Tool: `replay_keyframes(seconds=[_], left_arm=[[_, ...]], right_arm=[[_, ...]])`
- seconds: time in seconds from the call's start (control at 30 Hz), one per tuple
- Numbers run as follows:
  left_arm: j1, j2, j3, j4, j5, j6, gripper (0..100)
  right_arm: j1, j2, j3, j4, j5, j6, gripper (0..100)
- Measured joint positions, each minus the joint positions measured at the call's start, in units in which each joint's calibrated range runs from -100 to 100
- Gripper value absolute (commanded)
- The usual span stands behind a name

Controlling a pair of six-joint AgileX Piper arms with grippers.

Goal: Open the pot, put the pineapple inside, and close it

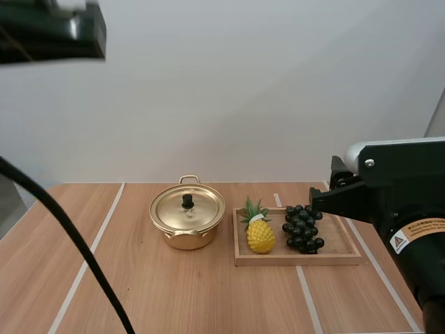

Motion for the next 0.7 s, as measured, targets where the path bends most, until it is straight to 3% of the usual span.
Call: replay_keyframes(seconds=[0.27,0.3,0.33,0.37,0.43,0.5,0.7], left_arm=[[0.00,10.14,-13.00,2.60,7.52,-1.47,100],[0.00,19.93,-21.52,2.95,14.09,-1.83,100],[0.00,32.09,-38.89,2.93,33.92,-2.14,100],[0.00,35.03,-43.21,2.75,38.37,-2.14,100],[0.00,41.82,-53.08,2.21,48.76,-2.24,100],[0.00,45.11,-56.93,1.81,54.47,-2.25,100],[0.00,53.09,-62.46,-1.91,75.49,4.69,100]], right_arm=[[0.00,0.00,0.00,3.11,8.62,-0.07,100],[0.00,0.00,0.00,3.57,9.74,-0.11,100],[0.00,0.00,0.00,3.81,9.62,-0.19,100],[0.00,0.00,0.00,3.81,-0.19,-1.99,100],[0.00,0.95,-0.52,3.81,-7.68,-3.55,100],[0.00,9.81,-2.60,4.50,-11.37,-4.90,100],[0.00,19.71,-2.91,5.12,-5.33,-5.83,100]])
